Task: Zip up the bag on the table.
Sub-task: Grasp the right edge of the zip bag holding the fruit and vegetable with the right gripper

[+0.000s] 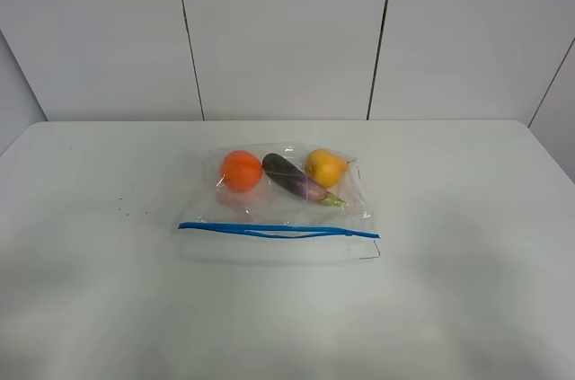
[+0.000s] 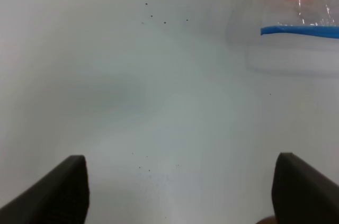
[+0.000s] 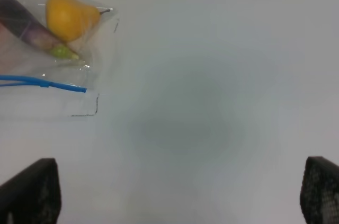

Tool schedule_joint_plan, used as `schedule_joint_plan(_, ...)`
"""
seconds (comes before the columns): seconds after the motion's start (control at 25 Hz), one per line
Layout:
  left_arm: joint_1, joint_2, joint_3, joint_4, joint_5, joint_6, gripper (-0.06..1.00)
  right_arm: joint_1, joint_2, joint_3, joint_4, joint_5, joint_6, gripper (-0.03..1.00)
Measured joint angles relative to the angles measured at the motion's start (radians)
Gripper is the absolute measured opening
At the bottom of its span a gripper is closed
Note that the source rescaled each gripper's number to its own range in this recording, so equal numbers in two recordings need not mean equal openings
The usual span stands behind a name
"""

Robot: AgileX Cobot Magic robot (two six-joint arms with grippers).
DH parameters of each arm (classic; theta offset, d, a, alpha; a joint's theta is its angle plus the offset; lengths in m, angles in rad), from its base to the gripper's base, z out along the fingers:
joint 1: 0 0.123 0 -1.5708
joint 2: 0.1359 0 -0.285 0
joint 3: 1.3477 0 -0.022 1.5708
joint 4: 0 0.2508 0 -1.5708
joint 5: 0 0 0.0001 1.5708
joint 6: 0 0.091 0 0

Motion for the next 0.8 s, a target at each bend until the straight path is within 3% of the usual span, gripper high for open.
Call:
schedule_joint_plan(0.36,0.0,0.0,0.0,0.0,0.0,0.0,1.0,0.0,0.072,-0.03,-0.004,-0.024,0.0,1.0)
schedule_joint_plan(0.6,0.0,0.0,0.0,0.0,0.0,0.0,1.0,0.0,0.465,-0.198,0.017,-0.073,0.0,1.0)
schedule_joint_plan(0.8,0.0,0.0,0.0,0.0,0.0,0.0,1.0,0.0,0.83,-0.312,0.106,-0.078,0.0,1.0)
